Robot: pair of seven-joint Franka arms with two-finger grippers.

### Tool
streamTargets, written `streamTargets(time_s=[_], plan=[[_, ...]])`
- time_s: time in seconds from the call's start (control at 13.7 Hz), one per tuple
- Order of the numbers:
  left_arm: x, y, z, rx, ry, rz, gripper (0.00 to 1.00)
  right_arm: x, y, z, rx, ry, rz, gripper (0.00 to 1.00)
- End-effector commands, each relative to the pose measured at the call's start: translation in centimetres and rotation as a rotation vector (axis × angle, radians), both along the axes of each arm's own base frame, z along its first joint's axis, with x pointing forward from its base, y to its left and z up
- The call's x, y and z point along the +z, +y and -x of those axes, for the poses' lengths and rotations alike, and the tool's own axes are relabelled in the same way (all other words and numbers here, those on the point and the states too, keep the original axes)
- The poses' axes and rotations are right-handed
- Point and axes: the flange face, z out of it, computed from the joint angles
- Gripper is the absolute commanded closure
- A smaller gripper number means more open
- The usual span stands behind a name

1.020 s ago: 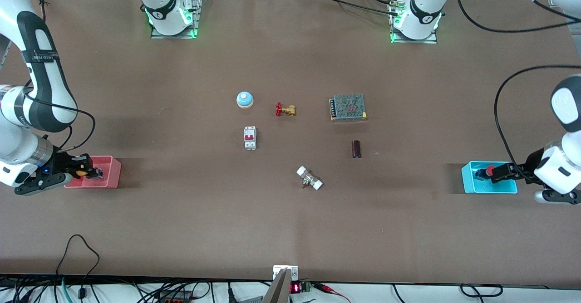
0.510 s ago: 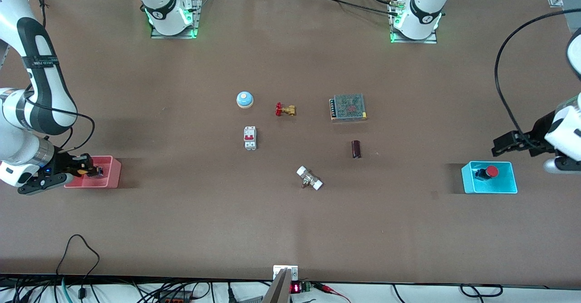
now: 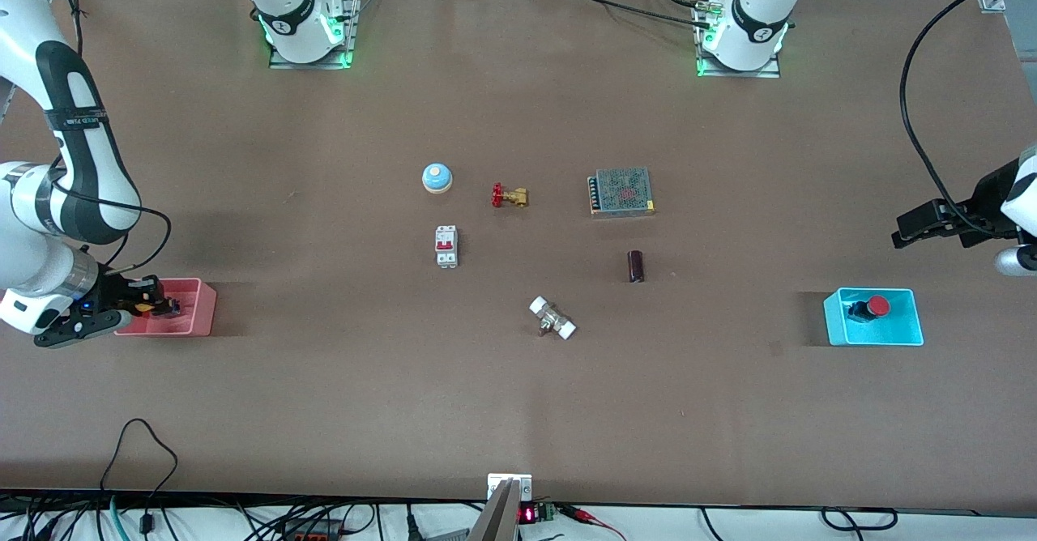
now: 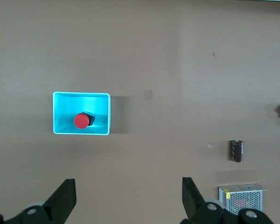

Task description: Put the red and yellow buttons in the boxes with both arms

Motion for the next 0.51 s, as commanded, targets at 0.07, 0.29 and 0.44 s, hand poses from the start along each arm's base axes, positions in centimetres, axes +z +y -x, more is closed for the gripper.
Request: streamTargets(time_s=[0.07,0.29,0.44], plan=[[0.8,-1.0,0.7,0.001,-0.01,0.035,0.0,-1.2,-0.3,-0.3,0.012,-0.017,0.011,0.72],[1.3,-1.8,1.9,0.069,0.048,0.036,0.0,-1.9,-0.2,-0.4,0.008,-0.02,0.006,0.71],[1.4,-1.6,2.2,0.066,0.057,0.036,0.0,-2.3,-0.2,-0.4,0.009,-0.019,0.004,0.69]])
